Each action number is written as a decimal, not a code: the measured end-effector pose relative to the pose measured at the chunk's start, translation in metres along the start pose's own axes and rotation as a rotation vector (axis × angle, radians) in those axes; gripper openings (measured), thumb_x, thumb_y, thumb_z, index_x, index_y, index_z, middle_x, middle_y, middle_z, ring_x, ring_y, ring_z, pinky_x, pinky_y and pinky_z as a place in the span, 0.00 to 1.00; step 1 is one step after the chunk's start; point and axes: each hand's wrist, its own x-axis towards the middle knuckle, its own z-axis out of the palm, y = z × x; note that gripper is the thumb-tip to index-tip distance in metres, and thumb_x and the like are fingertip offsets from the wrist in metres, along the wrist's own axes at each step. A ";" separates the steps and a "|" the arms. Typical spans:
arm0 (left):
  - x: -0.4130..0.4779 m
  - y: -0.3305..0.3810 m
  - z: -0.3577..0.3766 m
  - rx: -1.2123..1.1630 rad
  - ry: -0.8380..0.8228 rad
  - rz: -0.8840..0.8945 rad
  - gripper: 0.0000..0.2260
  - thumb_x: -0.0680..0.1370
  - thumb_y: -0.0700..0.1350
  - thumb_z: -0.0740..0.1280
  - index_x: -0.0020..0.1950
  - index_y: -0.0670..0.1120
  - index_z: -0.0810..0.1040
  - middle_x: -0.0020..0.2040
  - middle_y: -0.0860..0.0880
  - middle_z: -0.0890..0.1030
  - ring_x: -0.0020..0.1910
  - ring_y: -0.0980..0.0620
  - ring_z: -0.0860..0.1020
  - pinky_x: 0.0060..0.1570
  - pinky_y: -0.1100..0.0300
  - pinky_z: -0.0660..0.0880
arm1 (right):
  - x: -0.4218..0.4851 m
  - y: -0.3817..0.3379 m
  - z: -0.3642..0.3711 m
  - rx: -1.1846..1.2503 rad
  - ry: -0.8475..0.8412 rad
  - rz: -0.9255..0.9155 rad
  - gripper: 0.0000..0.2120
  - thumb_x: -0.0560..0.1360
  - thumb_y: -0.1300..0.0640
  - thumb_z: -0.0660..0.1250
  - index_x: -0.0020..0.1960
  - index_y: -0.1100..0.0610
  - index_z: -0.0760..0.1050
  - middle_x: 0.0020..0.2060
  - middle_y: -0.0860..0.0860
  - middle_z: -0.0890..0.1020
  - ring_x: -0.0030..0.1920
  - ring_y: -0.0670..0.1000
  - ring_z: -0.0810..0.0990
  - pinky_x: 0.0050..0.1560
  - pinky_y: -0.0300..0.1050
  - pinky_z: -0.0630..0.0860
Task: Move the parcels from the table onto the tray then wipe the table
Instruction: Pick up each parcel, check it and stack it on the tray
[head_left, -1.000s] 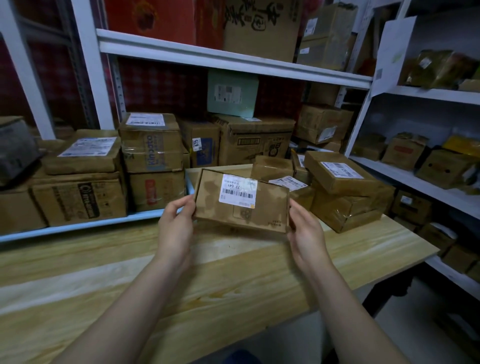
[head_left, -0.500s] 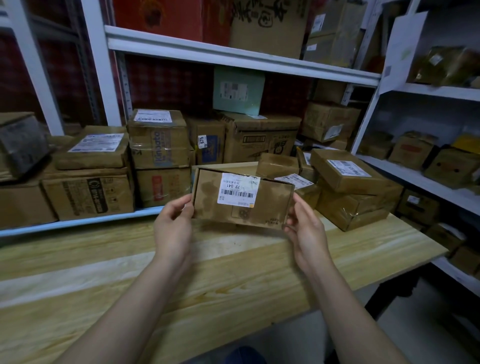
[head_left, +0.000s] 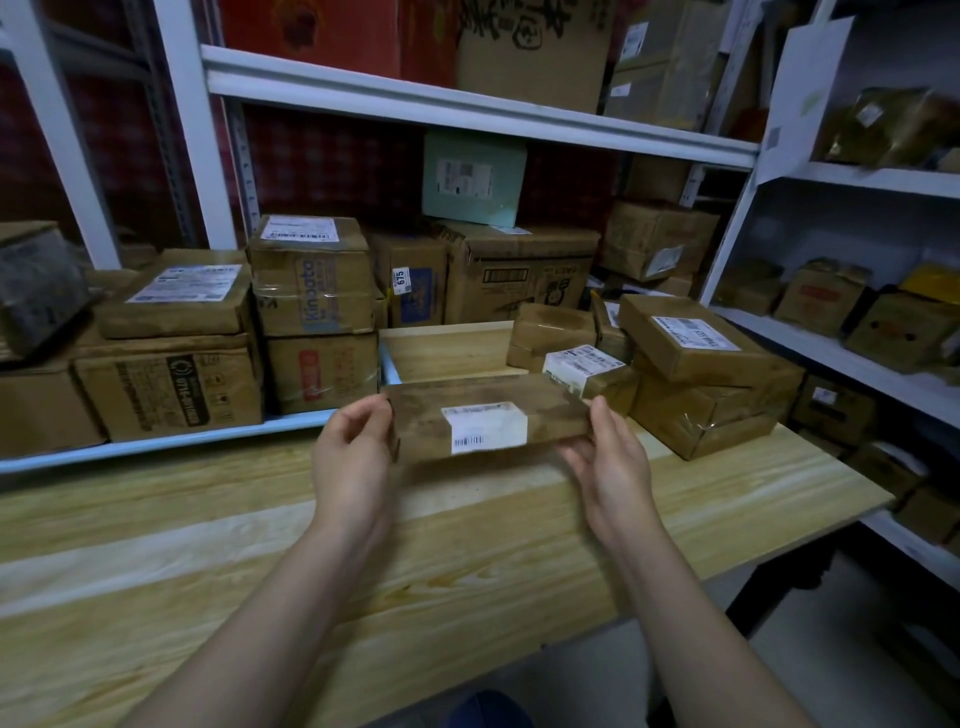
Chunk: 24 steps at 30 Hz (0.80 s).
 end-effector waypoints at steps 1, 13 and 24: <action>-0.001 0.000 0.000 -0.013 -0.010 0.002 0.06 0.79 0.39 0.67 0.49 0.51 0.78 0.50 0.49 0.82 0.48 0.54 0.80 0.46 0.65 0.75 | -0.001 0.001 0.001 0.011 0.009 -0.001 0.10 0.81 0.51 0.64 0.58 0.54 0.78 0.53 0.51 0.86 0.54 0.49 0.84 0.57 0.47 0.79; -0.001 -0.007 -0.004 0.016 -0.023 0.047 0.20 0.78 0.30 0.63 0.68 0.44 0.73 0.59 0.47 0.79 0.47 0.66 0.78 0.44 0.71 0.74 | 0.002 0.010 -0.004 -0.019 0.011 -0.027 0.07 0.78 0.67 0.66 0.53 0.57 0.77 0.49 0.54 0.84 0.49 0.48 0.84 0.48 0.38 0.81; -0.008 -0.002 -0.001 0.060 -0.051 0.128 0.20 0.78 0.30 0.62 0.66 0.47 0.76 0.57 0.53 0.81 0.43 0.72 0.78 0.40 0.78 0.72 | -0.002 0.009 -0.005 -0.098 0.034 -0.074 0.16 0.80 0.65 0.65 0.60 0.46 0.77 0.59 0.48 0.82 0.58 0.48 0.80 0.57 0.44 0.76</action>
